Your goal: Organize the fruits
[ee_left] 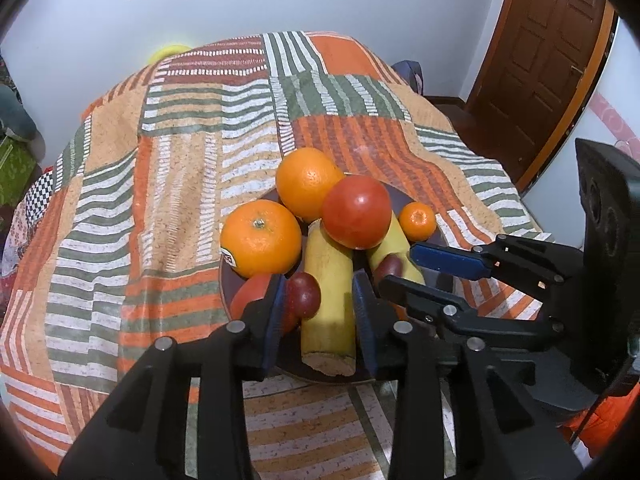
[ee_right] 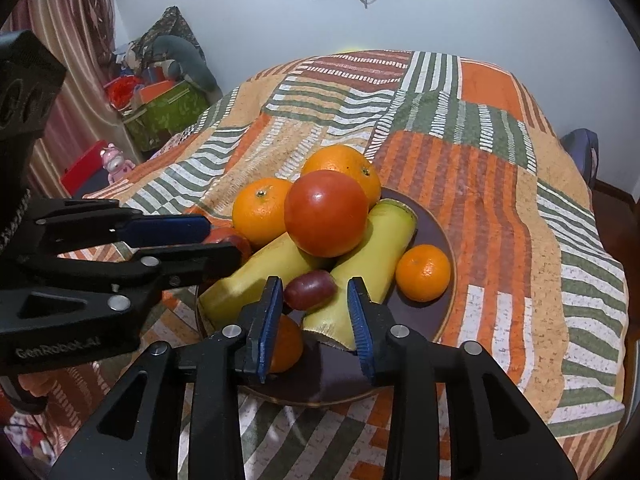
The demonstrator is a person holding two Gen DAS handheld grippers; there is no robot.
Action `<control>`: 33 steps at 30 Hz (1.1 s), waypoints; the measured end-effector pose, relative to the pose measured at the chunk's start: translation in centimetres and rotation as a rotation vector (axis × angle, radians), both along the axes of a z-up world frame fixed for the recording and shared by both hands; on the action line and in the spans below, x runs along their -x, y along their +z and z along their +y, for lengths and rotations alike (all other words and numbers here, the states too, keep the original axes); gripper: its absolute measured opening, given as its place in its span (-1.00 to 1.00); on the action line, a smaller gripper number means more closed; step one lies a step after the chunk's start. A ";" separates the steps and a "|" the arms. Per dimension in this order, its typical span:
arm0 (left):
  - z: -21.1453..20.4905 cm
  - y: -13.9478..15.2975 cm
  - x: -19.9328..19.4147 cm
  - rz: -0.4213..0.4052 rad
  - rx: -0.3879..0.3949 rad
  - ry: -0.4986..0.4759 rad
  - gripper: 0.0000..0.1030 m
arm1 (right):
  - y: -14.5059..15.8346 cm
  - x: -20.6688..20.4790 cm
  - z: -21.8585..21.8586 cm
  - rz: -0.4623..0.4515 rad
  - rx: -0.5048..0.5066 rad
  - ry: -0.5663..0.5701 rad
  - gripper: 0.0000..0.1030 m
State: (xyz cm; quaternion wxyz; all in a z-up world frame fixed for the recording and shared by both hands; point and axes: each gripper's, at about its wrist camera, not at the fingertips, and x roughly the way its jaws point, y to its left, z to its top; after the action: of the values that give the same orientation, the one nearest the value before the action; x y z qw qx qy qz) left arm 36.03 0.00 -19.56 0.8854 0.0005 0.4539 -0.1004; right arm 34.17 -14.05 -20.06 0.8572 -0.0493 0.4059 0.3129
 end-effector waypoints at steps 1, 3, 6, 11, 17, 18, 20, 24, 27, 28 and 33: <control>0.1 0.2 0.1 -0.003 0.003 0.002 -0.34 | 0.1 0.1 -0.1 -0.003 0.001 -0.002 -0.37; 0.2 0.7 0.5 -0.014 0.005 0.005 -0.34 | 0.4 0.3 -0.3 -0.006 -0.001 -0.007 -0.37; 0.5 1.7 1.2 -0.038 0.007 0.013 -0.34 | 1.2 0.7 -0.7 -0.018 -0.010 -0.018 -0.37; 1.0 4.2 3.1 -0.085 0.027 0.036 -0.34 | 3.7 1.9 -1.5 -0.053 -0.038 -0.037 -0.37; 1.5 9.0 7.1 -0.186 0.059 0.053 -0.34 | 8.3 4.9 -3.1 -0.133 -0.090 -0.066 -0.37; 1.5 9.9 7.8 -0.205 0.068 0.052 -0.34 | 9.0 5.4 -3.4 -0.147 -0.098 -0.070 -0.37; 1.6 12.1 10.0 -0.257 0.084 0.054 -0.34 | 10.7 6.9 -4.0 -0.184 -0.115 -0.082 -0.37; 1.6 16.0 14.2 -0.366 0.101 0.062 -0.34 | 14.5 10.3 -5.2 -0.272 -0.149 -0.102 -0.37; 1.8 18.7 17.6 -0.458 0.120 0.076 -0.34 | 17.0 13.0 -6.0 -0.340 -0.179 -0.115 -0.37; 1.8 19.3 18.5 -0.478 0.130 0.078 -0.34 | 17.8 14.0 -6.2 -0.366 -0.191 -0.122 -0.37; 2.0 21.4 22.6 -0.559 0.154 0.098 -0.28 | 20.3 17.6 -7.1 -0.455 -0.245 -0.139 -0.37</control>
State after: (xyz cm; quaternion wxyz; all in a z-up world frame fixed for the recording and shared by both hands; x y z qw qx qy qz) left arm 13.39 2.00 1.79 0.9773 -0.0611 0.1828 -0.0877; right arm 16.61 -21.15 0.27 0.9453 0.0138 0.1643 0.2813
